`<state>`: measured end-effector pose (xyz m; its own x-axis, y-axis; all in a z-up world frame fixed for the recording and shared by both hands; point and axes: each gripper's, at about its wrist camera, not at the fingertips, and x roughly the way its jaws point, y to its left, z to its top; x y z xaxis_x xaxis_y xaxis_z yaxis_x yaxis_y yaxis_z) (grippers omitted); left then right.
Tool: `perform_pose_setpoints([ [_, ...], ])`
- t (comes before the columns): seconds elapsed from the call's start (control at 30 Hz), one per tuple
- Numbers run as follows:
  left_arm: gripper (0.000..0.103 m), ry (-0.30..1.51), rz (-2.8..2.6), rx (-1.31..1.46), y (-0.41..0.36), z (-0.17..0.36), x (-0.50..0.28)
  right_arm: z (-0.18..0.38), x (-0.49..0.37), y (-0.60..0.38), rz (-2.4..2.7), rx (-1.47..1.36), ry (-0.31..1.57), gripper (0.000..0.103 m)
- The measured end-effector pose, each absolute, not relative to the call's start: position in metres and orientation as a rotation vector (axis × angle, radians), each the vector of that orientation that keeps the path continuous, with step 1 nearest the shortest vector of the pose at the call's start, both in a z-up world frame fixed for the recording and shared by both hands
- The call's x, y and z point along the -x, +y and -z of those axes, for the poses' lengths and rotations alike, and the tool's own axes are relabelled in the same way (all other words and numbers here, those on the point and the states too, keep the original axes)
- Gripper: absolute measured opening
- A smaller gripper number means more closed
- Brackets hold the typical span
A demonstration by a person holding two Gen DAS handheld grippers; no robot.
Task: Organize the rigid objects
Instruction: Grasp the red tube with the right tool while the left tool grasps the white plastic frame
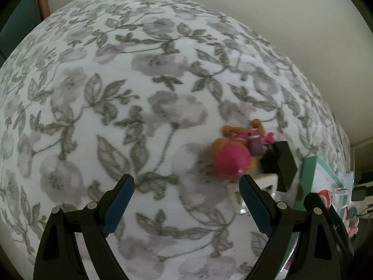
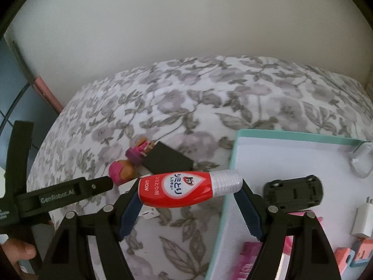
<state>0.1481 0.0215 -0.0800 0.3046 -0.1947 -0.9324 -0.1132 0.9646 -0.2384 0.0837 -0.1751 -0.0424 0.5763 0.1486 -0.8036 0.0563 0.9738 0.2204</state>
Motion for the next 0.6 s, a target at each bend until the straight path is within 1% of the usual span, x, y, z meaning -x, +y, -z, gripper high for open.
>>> perform_pose_setpoints([
  [0.3, 0.092, 1.243, 0.132, 0.268, -0.005, 0.076, -0.151, 0.031, -0.074, -0.210, 0.021, -0.267, 0.931, 0.079],
  [0.6, 0.092, 1.241, 0.192, 0.199, -0.036, 0.080, -0.142, 0.030, -0.067, -0.226, 0.044, -0.262, 0.923, 0.079],
])
